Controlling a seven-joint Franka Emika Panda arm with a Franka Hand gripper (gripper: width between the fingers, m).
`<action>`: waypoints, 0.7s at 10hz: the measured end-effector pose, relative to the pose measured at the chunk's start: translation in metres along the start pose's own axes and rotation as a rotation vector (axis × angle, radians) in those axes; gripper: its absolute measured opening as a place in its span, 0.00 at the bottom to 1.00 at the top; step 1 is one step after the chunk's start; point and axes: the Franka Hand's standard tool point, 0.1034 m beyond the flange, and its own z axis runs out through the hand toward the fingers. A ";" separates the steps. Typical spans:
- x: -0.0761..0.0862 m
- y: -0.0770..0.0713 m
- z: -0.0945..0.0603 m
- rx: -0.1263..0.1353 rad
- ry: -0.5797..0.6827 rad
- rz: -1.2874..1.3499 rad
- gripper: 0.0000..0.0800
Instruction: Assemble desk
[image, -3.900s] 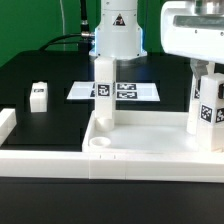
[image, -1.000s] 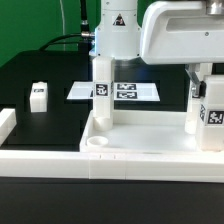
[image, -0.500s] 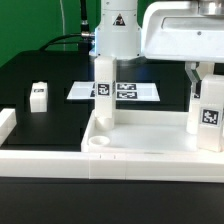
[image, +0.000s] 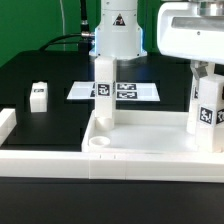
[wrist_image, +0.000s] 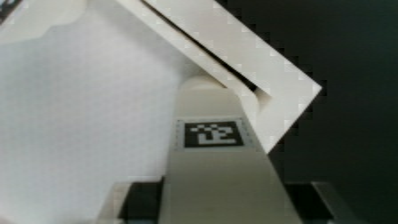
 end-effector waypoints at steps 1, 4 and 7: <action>0.000 0.000 0.000 0.002 -0.003 0.081 0.36; -0.002 -0.001 0.000 0.003 -0.010 0.238 0.36; -0.001 0.000 0.000 0.004 -0.010 0.202 0.50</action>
Offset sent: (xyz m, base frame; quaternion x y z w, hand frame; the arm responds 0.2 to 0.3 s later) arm -0.0007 0.0006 -0.0033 0.0012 0.0062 0.1820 0.9833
